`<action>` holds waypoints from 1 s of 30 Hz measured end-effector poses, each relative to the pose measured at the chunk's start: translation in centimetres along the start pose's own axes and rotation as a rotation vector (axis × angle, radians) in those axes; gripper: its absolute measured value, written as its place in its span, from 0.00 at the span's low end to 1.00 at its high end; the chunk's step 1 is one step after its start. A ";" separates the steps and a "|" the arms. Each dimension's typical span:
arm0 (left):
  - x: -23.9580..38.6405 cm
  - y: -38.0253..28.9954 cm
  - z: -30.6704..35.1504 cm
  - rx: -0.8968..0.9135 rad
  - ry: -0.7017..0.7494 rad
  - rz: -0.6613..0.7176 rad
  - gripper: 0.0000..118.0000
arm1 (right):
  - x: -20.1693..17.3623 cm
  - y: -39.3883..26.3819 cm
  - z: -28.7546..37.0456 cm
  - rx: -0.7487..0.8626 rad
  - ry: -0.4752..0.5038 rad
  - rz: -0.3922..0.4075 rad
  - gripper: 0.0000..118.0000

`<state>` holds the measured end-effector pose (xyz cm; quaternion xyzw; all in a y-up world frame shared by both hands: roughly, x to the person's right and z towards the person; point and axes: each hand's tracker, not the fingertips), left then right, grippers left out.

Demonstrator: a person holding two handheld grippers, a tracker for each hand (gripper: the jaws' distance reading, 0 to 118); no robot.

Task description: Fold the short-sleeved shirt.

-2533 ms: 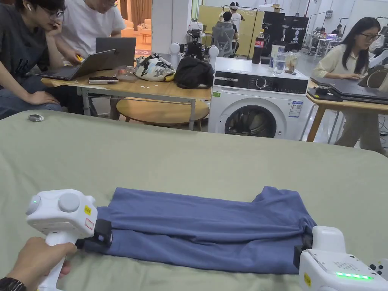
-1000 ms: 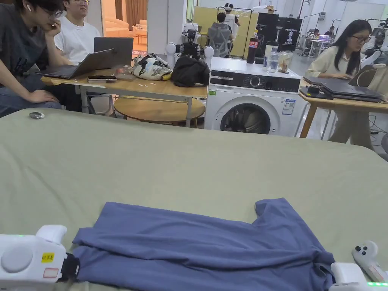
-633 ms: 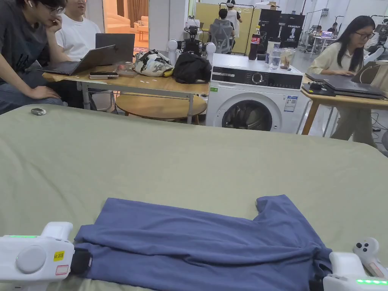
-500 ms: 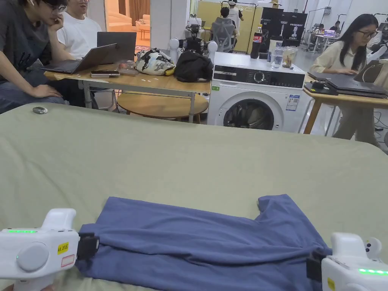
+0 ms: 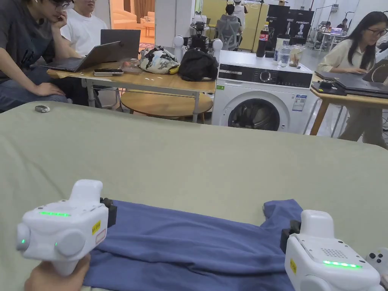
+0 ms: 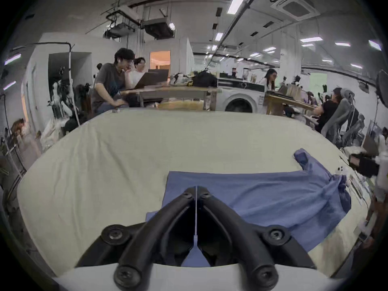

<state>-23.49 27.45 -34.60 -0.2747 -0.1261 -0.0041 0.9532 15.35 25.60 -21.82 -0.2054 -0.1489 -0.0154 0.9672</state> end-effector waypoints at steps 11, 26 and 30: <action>-6.1 7.3 -16.1 -0.458 -0.059 0.077 0.35 | 1.2 -0.7 -3.6 -0.100 -0.009 0.046 0.00; -2.8 4.3 -17.2 -0.454 -0.052 -0.033 0.00 | 5.1 2.6 -8.9 -0.213 -0.058 -0.007 0.00; -3.1 4.3 -14.9 -0.401 -0.080 -0.013 0.00 | 7.8 5.7 -14.1 -0.348 -0.044 0.000 0.15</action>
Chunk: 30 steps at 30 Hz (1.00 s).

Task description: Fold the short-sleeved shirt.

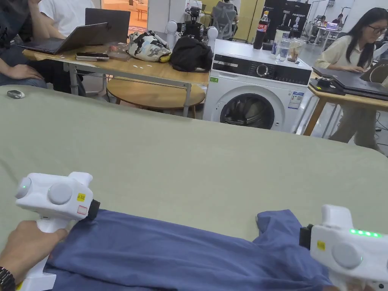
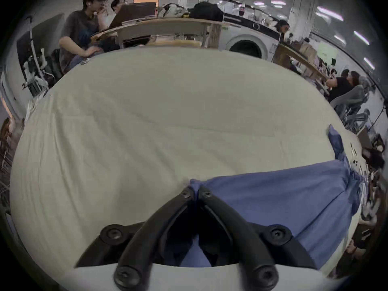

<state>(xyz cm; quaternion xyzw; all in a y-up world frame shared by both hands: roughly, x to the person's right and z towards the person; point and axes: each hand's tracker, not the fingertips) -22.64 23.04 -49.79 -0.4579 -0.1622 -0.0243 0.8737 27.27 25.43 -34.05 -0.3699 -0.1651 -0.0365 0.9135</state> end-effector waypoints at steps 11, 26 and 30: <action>-0.5 -2.1 4.7 0.102 -0.037 0.039 0.00 | 4.2 1.7 -12.7 -0.338 0.077 -0.047 0.47; -1.3 -3.3 8.2 0.157 -0.053 0.058 0.00 | 4.1 1.4 -0.9 -0.076 0.071 0.008 0.00; -1.8 -4.6 10.8 0.194 -0.077 0.075 0.00 | 4.7 -0.3 4.5 -0.017 0.072 0.013 0.00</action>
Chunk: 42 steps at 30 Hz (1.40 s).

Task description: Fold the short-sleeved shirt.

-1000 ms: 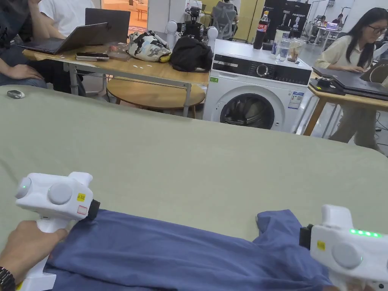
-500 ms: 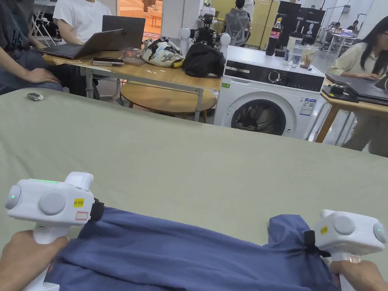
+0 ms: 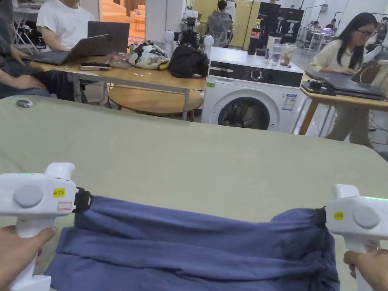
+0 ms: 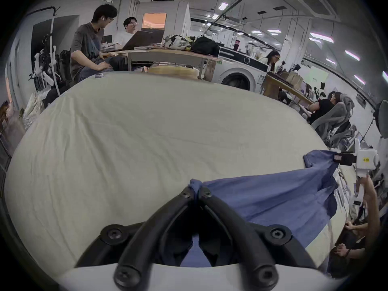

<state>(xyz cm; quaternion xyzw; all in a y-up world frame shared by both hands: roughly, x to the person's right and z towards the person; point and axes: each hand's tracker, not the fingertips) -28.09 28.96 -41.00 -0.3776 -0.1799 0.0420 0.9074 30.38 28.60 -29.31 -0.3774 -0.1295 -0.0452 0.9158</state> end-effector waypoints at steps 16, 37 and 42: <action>-2.1 -9.0 4.8 -0.153 -0.051 -0.003 0.00 | 0.6 -12.9 8.7 -0.132 0.025 0.032 0.00; 2.3 -9.8 3.7 -0.032 0.029 -0.083 0.46 | -2.2 -13.9 8.0 -0.009 -0.170 0.109 0.48; 5.9 -8.9 3.8 0.196 0.026 -0.147 0.46 | -5.3 -12.6 8.2 0.203 -0.170 0.013 0.48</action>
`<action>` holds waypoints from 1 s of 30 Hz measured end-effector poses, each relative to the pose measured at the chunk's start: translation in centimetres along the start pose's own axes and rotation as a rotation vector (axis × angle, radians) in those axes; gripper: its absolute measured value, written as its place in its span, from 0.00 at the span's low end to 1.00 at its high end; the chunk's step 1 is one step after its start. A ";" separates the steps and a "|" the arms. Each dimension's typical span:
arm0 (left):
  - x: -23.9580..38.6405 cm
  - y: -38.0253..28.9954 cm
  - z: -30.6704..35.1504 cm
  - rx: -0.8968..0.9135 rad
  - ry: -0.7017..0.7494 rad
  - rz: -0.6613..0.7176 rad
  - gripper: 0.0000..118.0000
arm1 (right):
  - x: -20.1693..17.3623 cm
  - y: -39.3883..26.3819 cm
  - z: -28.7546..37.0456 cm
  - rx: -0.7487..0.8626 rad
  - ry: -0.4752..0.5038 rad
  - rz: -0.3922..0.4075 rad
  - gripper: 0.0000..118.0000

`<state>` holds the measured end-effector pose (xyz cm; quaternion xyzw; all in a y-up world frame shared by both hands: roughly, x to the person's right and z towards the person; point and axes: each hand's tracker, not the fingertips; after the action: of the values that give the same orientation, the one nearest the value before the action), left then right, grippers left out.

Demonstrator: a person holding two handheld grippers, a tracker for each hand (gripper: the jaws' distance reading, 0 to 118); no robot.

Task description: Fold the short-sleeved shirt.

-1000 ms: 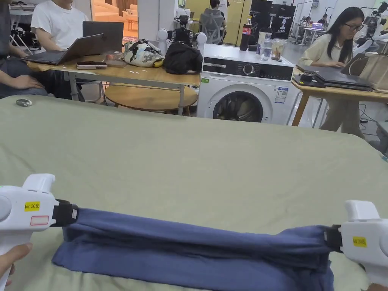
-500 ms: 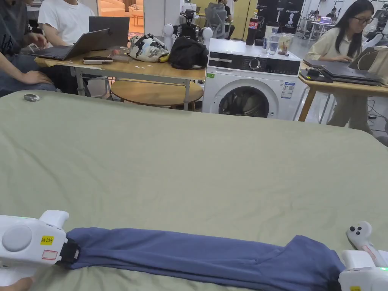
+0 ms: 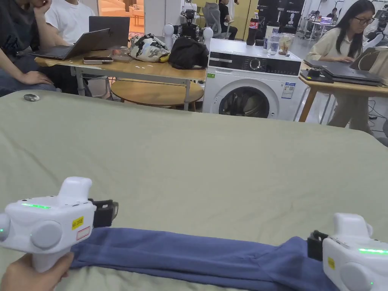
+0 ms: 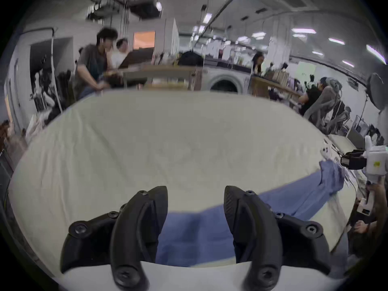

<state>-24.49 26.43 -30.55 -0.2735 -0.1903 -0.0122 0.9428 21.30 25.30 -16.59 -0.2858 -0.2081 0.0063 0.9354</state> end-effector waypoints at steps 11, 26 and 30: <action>6.5 1.5 3.2 0.403 0.126 -0.076 0.00 | -8.9 3.3 3.1 0.540 -0.036 -0.114 0.00; -4.1 1.1 4.0 0.146 -0.061 0.081 0.00 | -14.0 4.2 2.4 0.479 0.140 -0.052 0.00; -10.5 0.4 2.4 -0.105 -0.255 0.256 0.00 | -15.6 3.8 1.8 0.449 0.183 -0.011 0.00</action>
<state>-35.05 27.13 -32.71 -0.3439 -0.2708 0.1327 0.8893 6.76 27.43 -23.35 -0.0690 -0.1172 0.0214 0.9905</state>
